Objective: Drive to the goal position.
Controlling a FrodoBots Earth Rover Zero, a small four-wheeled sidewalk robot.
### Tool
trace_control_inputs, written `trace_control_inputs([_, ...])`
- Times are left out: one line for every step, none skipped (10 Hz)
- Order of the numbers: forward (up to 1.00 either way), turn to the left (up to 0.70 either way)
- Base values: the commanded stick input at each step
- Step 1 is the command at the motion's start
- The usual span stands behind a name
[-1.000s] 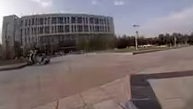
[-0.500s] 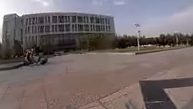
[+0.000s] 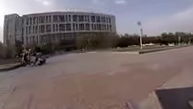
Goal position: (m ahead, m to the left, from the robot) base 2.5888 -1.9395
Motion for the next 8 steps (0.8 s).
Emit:
trace_control_inputs([1.00,0.00])
trace_control_inputs([1.00,0.00])
trace_control_inputs([1.00,0.00])
trace_control_inputs([1.00,0.00])
trace_control_inputs([1.00,0.00])
trace_control_inputs([1.00,0.00])
trace_control_inputs([1.00,0.13])
trace_control_inputs([1.00,0.27])
